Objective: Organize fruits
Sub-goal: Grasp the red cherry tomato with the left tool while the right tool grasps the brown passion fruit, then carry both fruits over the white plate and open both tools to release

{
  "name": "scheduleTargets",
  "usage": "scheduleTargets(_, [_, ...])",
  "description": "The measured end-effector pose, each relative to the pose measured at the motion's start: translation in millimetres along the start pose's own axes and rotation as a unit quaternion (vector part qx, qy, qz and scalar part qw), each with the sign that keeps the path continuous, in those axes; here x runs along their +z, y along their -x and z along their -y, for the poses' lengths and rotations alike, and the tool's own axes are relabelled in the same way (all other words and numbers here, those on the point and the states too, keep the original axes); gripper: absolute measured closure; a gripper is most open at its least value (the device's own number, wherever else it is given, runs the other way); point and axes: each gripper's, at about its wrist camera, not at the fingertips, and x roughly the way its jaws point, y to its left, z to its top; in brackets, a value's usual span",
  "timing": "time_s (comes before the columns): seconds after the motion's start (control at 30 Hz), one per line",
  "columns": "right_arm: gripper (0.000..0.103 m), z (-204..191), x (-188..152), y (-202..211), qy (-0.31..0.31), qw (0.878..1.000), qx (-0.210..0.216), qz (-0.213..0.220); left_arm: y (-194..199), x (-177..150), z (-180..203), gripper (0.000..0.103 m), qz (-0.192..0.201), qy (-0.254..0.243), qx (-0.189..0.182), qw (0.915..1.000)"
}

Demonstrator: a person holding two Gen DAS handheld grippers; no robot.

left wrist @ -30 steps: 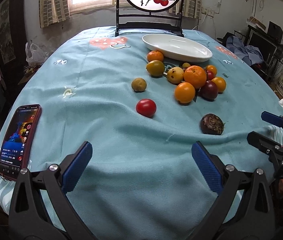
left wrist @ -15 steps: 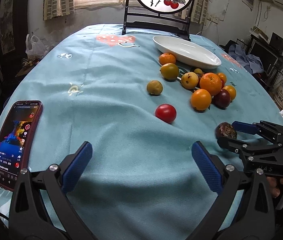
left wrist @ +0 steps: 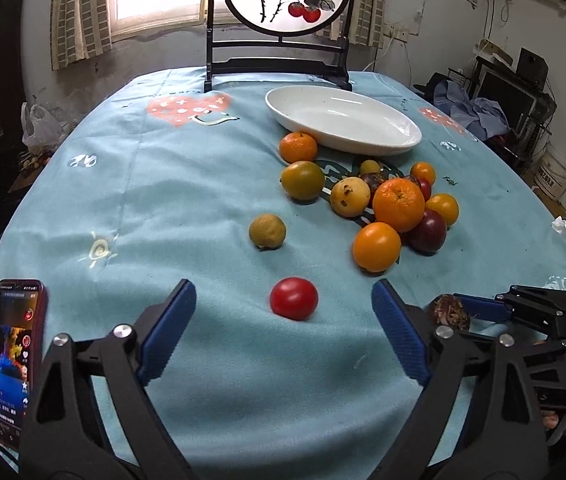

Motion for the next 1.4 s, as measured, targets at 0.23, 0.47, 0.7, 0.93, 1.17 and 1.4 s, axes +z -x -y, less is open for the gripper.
scheduleTargets(0.23, [0.059, 4, -3, 3, -0.011, 1.0, 0.013, 0.009, -28, -4, 3, 0.056, -0.043, -0.008, -0.01, 0.999])
scheduleTargets(0.47, [0.059, 5, -5, 6, -0.018, 1.0, 0.017, 0.016, -36, -6, 7, 0.068, -0.056, -0.014, -0.012, 0.9982])
scheduleTargets(0.7, [0.064, 26, -5, 23, -0.077, 0.995, 0.046, 0.054, -31, -9, 4, 0.072, -0.052, -0.008, -0.02, 0.9984])
scheduleTargets(0.93, [0.068, 40, 0, 36, -0.094, 0.993, 0.035, 0.062, -31, -10, 7, 0.072, -0.049, -0.011, -0.014, 0.9986])
scheduleTargets(1.17, [0.063, 7, 1, 8, -0.026, 0.999, -0.008, 0.021, -29, -12, 6, 0.072, -0.049, -0.009, -0.019, 0.9986])
scheduleTargets(1.4, [0.063, -6, 4, 2, 0.026, 0.999, -0.04, 0.004, -28, -13, 5, 0.072, -0.049, -0.007, -0.021, 0.9985])
